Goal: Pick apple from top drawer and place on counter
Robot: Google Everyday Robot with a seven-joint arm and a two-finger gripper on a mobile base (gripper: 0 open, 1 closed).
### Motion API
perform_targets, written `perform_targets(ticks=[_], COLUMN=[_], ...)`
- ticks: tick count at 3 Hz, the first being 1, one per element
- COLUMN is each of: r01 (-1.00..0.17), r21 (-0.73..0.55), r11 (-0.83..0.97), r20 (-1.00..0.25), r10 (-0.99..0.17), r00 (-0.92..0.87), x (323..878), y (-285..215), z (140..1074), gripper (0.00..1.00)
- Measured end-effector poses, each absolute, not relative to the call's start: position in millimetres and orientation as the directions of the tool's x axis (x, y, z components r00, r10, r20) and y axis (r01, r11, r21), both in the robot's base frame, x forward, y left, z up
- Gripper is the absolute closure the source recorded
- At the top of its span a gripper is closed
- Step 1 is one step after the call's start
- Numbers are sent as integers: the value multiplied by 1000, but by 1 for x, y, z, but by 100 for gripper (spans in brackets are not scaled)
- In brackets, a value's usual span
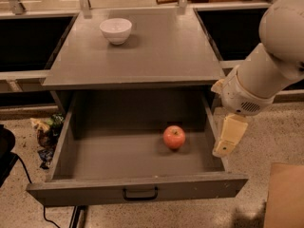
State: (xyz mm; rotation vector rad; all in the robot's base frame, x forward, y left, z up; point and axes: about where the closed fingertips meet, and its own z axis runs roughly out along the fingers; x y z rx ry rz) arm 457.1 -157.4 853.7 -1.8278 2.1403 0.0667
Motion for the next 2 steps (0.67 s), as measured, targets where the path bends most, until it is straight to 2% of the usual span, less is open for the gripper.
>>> perform_targets(ticks=[2], r01=[-986], r21=[-129], r11=[106], r20=[-287], r10=[-956], r00=[-66], x=[478], y=[-113], z=[793], gripper=[0])
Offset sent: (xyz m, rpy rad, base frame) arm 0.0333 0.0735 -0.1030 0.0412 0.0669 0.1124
